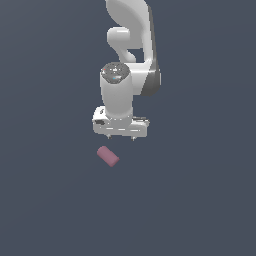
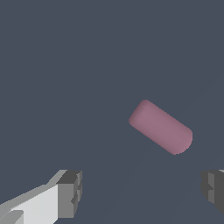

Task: Pick up the object and move it to a goal position.

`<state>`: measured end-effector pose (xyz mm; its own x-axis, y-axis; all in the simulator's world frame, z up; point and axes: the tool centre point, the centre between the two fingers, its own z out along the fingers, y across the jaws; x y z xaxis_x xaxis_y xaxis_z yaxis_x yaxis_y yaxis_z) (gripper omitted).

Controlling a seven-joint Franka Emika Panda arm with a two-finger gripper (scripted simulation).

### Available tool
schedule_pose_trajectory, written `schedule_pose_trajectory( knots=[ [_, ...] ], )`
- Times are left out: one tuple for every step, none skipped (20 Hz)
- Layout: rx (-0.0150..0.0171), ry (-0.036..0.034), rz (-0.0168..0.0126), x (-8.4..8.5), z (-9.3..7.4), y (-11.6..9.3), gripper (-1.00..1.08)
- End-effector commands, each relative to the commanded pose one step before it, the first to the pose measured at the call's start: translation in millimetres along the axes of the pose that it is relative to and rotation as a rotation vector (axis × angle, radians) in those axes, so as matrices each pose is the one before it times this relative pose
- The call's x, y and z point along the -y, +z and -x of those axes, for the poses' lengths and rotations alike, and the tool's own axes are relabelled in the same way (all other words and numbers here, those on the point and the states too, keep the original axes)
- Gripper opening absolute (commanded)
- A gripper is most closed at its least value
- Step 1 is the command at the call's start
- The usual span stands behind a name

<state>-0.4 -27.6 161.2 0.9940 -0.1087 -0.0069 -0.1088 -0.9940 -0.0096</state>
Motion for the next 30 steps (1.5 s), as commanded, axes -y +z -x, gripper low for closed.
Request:
schedule_pose_trajectory(
  knots=[
    [0.00000, 0.00000, 0.00000, -0.01, 0.00, 0.00, 1.00],
    [-0.00061, 0.00041, 0.00064, -0.56, -0.10, -0.32, 1.00],
    [-0.00177, 0.00127, 0.00183, -1.68, -0.31, -0.92, 1.00],
    [-0.00295, 0.00218, 0.00307, -2.79, -0.50, -1.54, 1.00],
    [-0.00410, 0.00320, 0.00427, -3.89, -0.68, -2.16, 1.00],
    [-0.00525, 0.00445, 0.00547, -4.99, -0.85, -2.79, 1.00],
    [-0.00508, 0.00485, 0.00528, -4.83, -0.80, -2.75, 1.00],
    [-0.00391, 0.00435, 0.00404, -3.70, -0.60, -2.17, 1.00],
    [-0.00275, 0.00370, 0.00280, -2.56, -0.41, -1.58, 1.00],
    [-0.00158, 0.00282, 0.00156, -1.42, -0.21, -0.97, 1.00],
    [-0.00039, 0.00145, 0.00034, -0.31, -0.03, -0.31, 1.00],
    [0.00042, -0.00034, -0.00044, 0.44, 0.08, 0.21, 1.00],
    [0.00067, -0.00172, -0.00063, 0.54, 0.07, 0.47, 1.00],
    [0.00051, -0.00294, -0.00038, 0.31, 0.01, 0.52, 1.00],
    [0.00026, -0.00402, -0.00004, -0.06, -0.07, 0.52, 1.00],
    [0.00012, -0.00525, 0.00019, -0.29, -0.13, 0.58, 1.00],
    [0.00005, -0.00652, 0.00034, -0.44, -0.17, 0.67, 1.00],
    [0.00007, -0.00779, 0.00040, -0.55, -0.20, 0.81, 1.00],
    [0.00017, -0.00913, 0.00036, -0.55, -0.21, 0.98, 1.00],
    [0.00028, -0.01046, 0.00030, -0.54, -0.22, 1.17, 1.00],
    [0.00036, -0.01175, 0.00026, -0.56, -0.23, 1.33, 1.00],
    [0.00042, -0.01298, 0.00024, -0.61, -0.24, 1.48, 1.00],
    [0.00044, -0.01422, 0.00027, -0.67, -0.25, 1.61, 1.00],
    [0.00044, -0.01546, 0.00030, -0.78, -0.26, 1.74, 1.00],
    [0.00047, -0.01669, 0.00031, -0.86, -0.27, 1.87, 1.00],
    [0.00051, -0.01796, 0.00028, -0.91, -0.26, 2.02, 1.00],
    [0.00056, -0.01925, 0.00024, -0.96, -0.26, 2.18, 1.00],
    [0.00059, -0.02053, 0.00020, -1.03, -0.25, 2.32, 1.00],
    [0.00061, -0.02181, 0.00016, -1.10, -0.23, 2.47, 1.00],
    [0.00064, -0.02311, 0.00011, -1.16, -0.21, 2.62, 1.00]
  ],
)
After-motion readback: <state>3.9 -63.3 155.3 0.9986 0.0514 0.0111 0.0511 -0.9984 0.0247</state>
